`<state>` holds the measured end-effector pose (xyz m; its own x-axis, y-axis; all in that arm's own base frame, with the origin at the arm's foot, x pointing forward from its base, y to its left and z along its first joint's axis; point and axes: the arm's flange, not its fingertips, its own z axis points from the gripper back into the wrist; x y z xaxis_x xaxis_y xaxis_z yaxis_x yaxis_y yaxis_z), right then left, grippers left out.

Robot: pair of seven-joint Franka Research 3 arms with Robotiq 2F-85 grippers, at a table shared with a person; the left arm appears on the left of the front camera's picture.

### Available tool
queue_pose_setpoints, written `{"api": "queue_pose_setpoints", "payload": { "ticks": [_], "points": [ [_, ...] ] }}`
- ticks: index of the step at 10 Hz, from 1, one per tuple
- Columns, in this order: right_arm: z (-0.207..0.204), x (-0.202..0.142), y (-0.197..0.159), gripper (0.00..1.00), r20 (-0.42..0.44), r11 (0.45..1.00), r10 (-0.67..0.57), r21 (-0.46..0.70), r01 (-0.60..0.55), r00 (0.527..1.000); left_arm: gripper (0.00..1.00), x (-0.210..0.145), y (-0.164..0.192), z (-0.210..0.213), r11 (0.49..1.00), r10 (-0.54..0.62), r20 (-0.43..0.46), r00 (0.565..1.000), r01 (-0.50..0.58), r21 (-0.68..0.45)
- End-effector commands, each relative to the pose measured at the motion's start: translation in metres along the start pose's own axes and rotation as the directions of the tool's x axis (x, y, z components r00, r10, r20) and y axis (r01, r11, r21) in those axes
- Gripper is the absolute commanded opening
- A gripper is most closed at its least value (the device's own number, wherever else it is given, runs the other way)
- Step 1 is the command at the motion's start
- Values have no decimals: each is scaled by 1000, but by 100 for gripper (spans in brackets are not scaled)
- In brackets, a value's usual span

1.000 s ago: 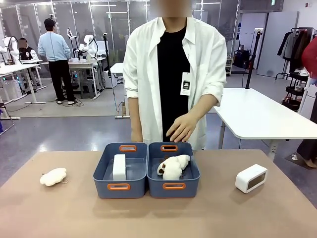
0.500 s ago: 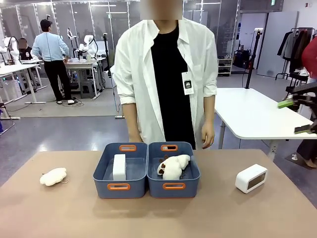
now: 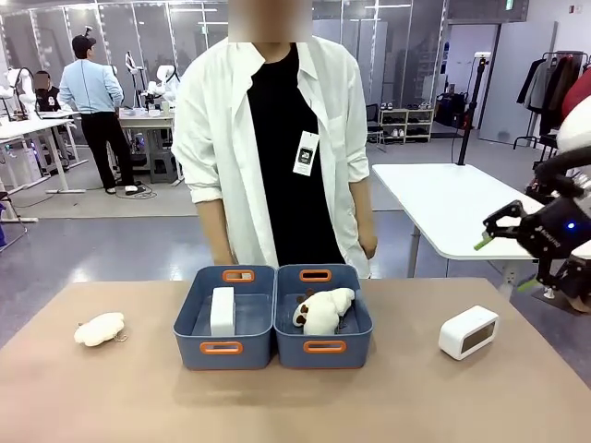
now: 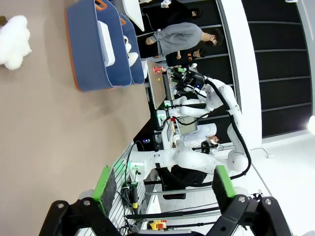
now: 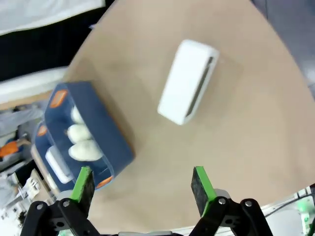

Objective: Sort the digital clocks into the basket.
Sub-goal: Pick up the Digital clock from the table and place it into the empty Plastic storage basket.

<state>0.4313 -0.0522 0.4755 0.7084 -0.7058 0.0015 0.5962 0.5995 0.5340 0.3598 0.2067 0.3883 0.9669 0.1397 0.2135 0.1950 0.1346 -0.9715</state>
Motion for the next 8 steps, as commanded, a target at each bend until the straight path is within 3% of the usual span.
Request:
{"api": "queue_pose_setpoints", "payload": {
  "ticks": [1, 2, 3, 4, 8],
  "points": [
    [-22, 16, 6, 100, 21, 992, -66, -103, 68, 998, 100, -2, -4, 1, 1000, -6, -10, 1000, 6, 7],
    [-36, 19, 4, 100, 44, 990, -59, -129, 64, 997, 100, -2, -4, 1, 1000, -6, -10, 1000, 6, 7],
    [-31, 23, 8, 100, 54, 999, -7, -45, 9, 999, 100, -2, -4, 1, 1000, -6, -10, 1000, 6, 7],
    [-32, 14, -8, 100, 13, 994, -39, -97, 40, 999, 100, -2, -4, 1, 1000, -6, -10, 1000, 6, 7],
    [-35, 18, -7, 100, 14, 996, -37, -83, 38, 999, 100, -2, -4, 1, 1000, -6, -10, 1000, 6, 7]
  ]
}}
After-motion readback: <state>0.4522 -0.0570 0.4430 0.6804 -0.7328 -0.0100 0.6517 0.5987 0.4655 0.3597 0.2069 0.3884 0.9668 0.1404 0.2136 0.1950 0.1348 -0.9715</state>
